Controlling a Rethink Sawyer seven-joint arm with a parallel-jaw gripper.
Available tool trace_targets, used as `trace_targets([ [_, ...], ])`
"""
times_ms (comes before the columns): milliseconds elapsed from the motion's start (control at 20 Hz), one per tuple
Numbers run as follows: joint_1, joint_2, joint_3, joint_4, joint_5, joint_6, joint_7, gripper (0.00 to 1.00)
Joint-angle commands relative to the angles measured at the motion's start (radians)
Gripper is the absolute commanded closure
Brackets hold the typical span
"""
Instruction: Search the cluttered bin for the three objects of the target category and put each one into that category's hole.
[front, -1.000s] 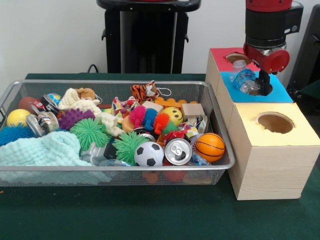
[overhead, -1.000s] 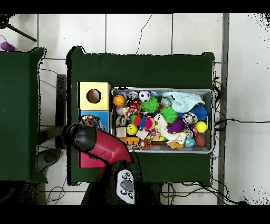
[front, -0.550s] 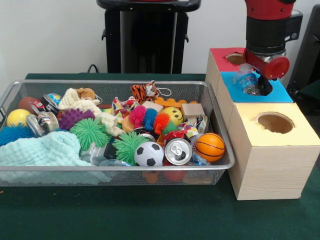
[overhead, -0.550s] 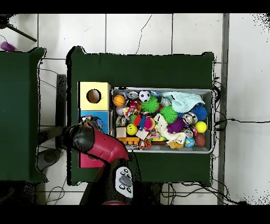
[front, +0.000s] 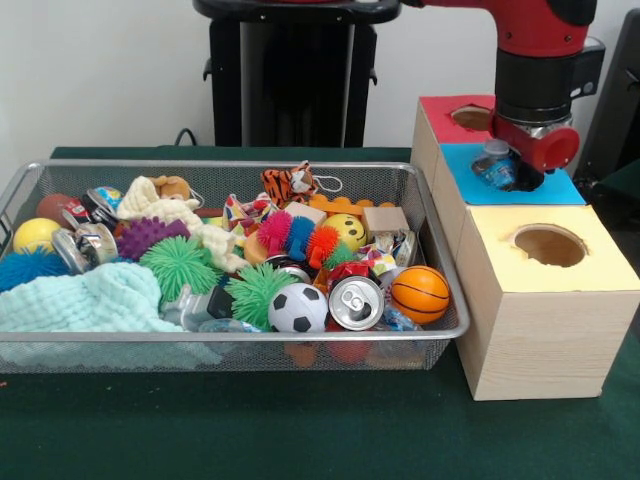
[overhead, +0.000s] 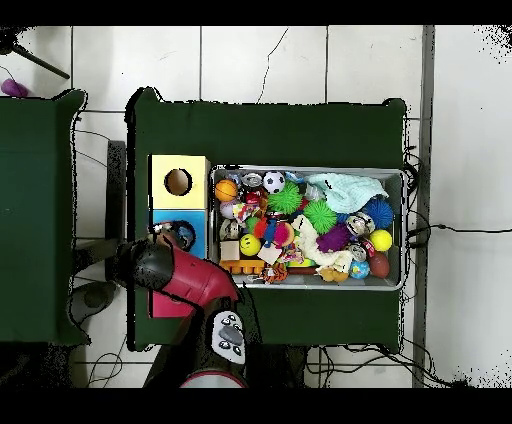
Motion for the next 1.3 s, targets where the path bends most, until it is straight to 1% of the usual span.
trace_targets([
  [50,-0.008,0.073,0.007,-0.022,-0.027,-0.027,0.101,1.00],
  [100,0.001,0.075,-0.003,-0.026,-0.028,-0.030,0.102,1.00],
  [150,0.020,0.080,-0.024,-0.035,-0.023,-0.026,0.107,0.00],
  [300,0.036,0.084,-0.044,-0.043,-0.015,-0.013,0.116,0.00],
  [450,0.024,0.080,-0.040,-0.042,-0.027,-0.008,0.102,0.00],
  [500,0.034,0.078,-0.059,-0.053,-0.029,0.022,0.096,0.00],
  [600,0.046,0.067,-0.079,-0.055,-0.026,0.048,0.102,0.00],
  [950,0.064,0.028,-0.116,-0.056,-0.028,0.120,0.108,0.00],
  [1300,0.143,-0.061,-0.222,-0.080,-0.055,0.313,0.166,0.00],
])
